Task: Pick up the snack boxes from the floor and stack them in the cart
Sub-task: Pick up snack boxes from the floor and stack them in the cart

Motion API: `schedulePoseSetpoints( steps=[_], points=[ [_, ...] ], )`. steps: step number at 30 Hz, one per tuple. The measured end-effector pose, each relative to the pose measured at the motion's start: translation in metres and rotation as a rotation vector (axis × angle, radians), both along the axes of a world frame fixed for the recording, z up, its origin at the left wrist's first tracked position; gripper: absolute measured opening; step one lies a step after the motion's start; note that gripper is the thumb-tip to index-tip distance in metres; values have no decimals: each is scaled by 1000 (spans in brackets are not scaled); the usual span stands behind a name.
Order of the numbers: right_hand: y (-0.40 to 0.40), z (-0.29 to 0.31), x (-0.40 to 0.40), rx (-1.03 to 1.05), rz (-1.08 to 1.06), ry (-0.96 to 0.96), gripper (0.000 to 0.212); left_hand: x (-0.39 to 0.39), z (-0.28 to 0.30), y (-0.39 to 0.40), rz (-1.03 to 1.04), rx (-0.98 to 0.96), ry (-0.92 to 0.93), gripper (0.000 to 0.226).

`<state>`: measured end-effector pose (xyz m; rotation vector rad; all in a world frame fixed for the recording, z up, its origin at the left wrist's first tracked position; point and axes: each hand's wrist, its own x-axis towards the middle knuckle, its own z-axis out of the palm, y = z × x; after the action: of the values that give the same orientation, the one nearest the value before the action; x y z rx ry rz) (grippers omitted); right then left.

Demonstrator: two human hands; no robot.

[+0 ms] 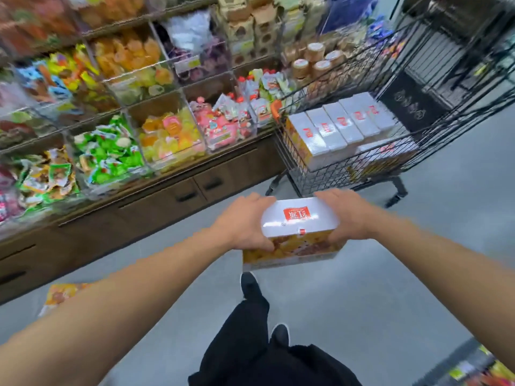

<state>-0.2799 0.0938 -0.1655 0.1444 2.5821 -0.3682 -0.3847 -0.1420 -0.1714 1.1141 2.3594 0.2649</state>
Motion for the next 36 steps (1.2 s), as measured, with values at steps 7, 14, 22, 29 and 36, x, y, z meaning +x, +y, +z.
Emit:
schedulePoseSetpoints(
  steps=[7,14,22,29,36],
  points=[
    [114,28,-83,63,-71,160,115,-105,11,126,-90,94,125,101],
    [197,56,-174,103,-123,148,108,-206,16,221,-128,142,96,113],
    [283,30,-234,76,-136,158,107,-248,-19,290,22,83,-18,123],
    [353,-30,-264,-16,-70,29,108,-252,-64,327,215,-33,-158,107],
    [370,-107,-290,-103,146,-164,112,-235,-93,342,380,-156,-257,96]
  ],
)
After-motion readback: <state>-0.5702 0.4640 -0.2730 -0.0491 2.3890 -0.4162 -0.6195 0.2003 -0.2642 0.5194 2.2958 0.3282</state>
